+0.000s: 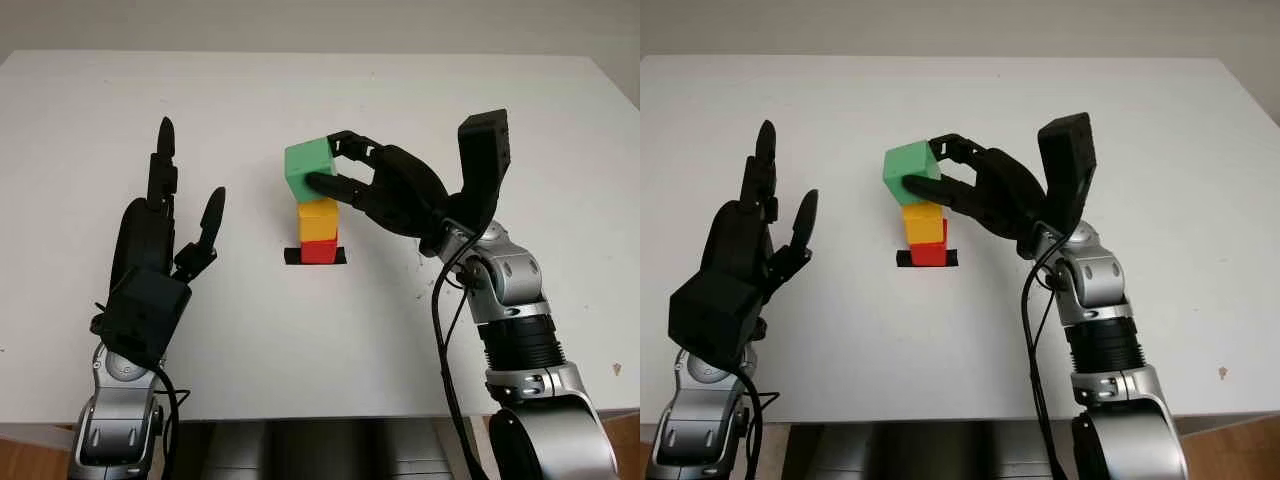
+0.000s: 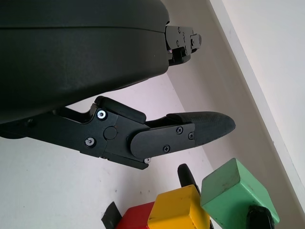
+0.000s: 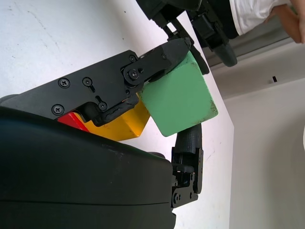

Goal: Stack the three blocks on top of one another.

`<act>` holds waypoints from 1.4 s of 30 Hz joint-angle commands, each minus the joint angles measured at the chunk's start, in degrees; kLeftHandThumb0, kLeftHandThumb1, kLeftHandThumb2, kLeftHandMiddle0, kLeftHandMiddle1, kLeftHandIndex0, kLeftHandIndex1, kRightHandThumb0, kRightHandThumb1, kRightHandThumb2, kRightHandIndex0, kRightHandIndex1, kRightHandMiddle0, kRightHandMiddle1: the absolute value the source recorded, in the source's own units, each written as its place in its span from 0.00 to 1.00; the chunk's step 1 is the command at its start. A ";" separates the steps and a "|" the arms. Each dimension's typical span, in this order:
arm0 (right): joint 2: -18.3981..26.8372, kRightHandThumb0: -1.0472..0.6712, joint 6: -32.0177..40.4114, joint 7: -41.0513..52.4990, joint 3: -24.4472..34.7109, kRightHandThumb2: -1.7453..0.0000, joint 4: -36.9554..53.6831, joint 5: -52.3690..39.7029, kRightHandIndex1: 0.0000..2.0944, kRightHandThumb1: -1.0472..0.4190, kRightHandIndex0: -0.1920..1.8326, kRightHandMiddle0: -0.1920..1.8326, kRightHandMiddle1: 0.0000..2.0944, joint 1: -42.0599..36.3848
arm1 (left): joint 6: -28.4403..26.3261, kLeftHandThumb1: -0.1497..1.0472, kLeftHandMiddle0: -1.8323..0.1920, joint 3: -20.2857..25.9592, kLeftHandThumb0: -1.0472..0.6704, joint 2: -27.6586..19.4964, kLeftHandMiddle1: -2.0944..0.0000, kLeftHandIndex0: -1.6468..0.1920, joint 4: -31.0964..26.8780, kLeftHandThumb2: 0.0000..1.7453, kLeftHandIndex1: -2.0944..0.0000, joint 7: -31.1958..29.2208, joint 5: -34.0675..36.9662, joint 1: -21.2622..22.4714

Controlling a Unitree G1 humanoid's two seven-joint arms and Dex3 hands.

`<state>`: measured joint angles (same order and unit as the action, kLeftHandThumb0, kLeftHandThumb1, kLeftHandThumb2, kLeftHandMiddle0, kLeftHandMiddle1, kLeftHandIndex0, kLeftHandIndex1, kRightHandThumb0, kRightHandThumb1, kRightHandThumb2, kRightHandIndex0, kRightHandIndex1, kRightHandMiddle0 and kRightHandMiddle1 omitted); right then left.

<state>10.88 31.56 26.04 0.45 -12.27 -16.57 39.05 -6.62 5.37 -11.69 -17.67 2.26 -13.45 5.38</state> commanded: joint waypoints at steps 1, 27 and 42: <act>-0.25 0.33 0.39 0.46 0.38 0.97 0.18 -0.76 0.02 0.05 0.24 0.24 0.84 -0.07 | 0.14 1.00 0.97 0.10 0.20 0.22 0.97 0.95 -0.03 0.33 0.97 0.12 0.13 -0.71; 0.94 0.33 -2.88 -0.84 -1.13 0.97 1.73 4.80 0.02 0.05 0.24 0.23 0.83 -2.08 | 0.70 1.00 0.98 0.22 0.20 -0.19 0.98 0.95 0.12 0.33 0.98 -0.16 0.68 -1.00; 1.82 0.32 -4.32 0.60 -0.59 0.97 1.23 4.60 0.02 0.06 0.25 0.23 0.85 -2.69 | 0.73 1.00 0.98 0.27 0.21 -0.35 0.97 0.95 0.31 0.32 0.98 -0.12 0.89 -0.78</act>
<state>12.15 27.82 26.38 -0.58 -11.65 -11.68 36.74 -6.40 5.41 -11.87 -17.67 2.07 -12.45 4.93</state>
